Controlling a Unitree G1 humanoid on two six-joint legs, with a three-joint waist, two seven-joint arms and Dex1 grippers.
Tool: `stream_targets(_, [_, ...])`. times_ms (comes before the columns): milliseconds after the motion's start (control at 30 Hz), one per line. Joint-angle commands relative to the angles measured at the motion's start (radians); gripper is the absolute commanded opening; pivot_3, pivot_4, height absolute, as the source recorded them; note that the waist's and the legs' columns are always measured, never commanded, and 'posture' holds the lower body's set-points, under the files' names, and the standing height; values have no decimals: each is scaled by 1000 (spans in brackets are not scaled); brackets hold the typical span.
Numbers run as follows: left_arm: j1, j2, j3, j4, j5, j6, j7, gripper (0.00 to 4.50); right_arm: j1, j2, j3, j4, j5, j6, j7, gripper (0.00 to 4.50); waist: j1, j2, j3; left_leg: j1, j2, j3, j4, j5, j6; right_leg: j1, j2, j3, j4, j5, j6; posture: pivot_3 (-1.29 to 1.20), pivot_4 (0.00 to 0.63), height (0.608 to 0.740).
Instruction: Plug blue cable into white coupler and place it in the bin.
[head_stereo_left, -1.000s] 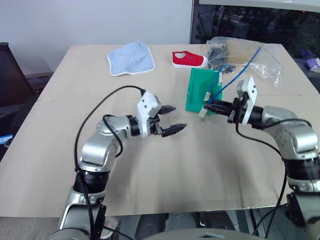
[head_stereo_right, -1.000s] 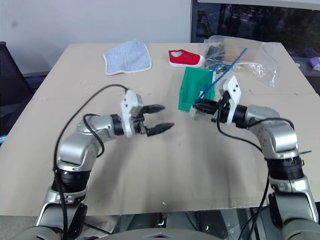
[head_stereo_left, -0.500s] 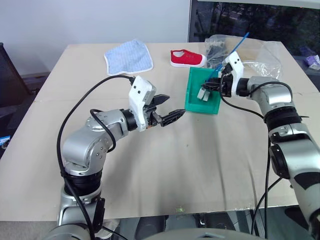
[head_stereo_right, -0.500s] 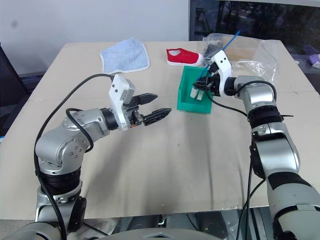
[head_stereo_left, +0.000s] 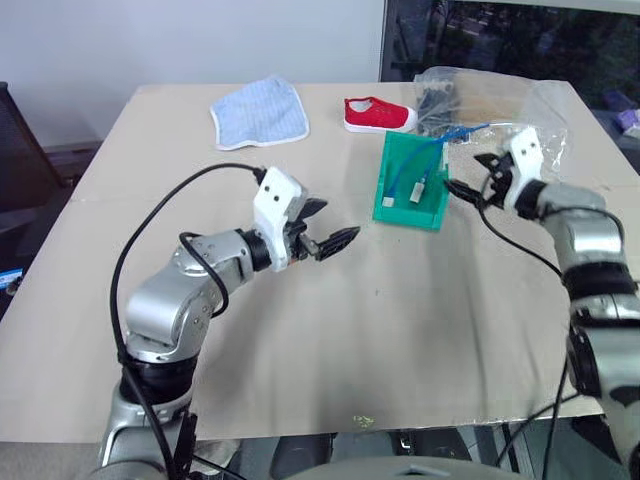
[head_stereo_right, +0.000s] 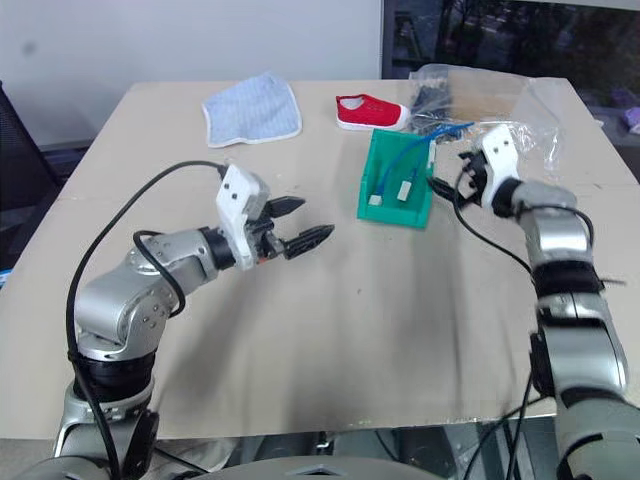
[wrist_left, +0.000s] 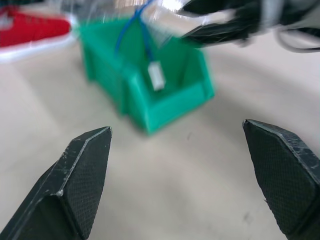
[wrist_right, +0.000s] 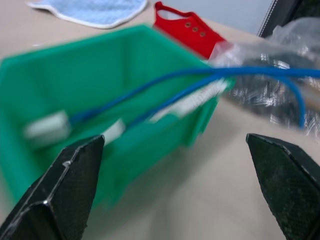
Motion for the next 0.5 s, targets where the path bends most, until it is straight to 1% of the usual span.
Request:
stream_targets(33, [100,-1,22,-25,57,-150,20,4295,224,-24,-138,-361,172,95,22,4482,2,1,0,0,0,0,-1,0,0,0,0,1,0,0,0,0,150,740])
stream_targets(133, [237,2,33,-29,63,-238,-12,4295,479,-38,-192,-512,207,50,77,4482,5,1,-1,2,1,0,-5,-3,4,-1,0,2,-1,0,0,0,150,740])
stream_targets(233, [365,4,27,-26,76,-327,-44,4295,677,-36,-240,-581,245,22,121,4482,5,1,-1,2,1,1,-6,-3,5,0,-2,4,-2,0,0,0,150,740])
stream_targets(333, [442,5,18,-17,97,-393,-59,4295,793,-44,-248,-581,245,-26,171,4482,3,1,-1,5,1,2,-5,-3,5,2,-4,4,-2,1,-2,0,150,740])
stream_targets(433, [494,-1,8,-13,111,-435,-61,4295,843,-40,-242,-544,232,-79,195,4482,3,1,-1,10,1,3,-4,-2,5,6,-3,4,-2,0,-5,0,150,740])
stream_targets(500, [520,-5,-1,-8,121,-461,-62,4295,852,-45,-239,-519,242,-93,217,4482,3,1,-1,13,1,4,-4,-2,5,7,0,5,-2,1,-8,0,150,740])
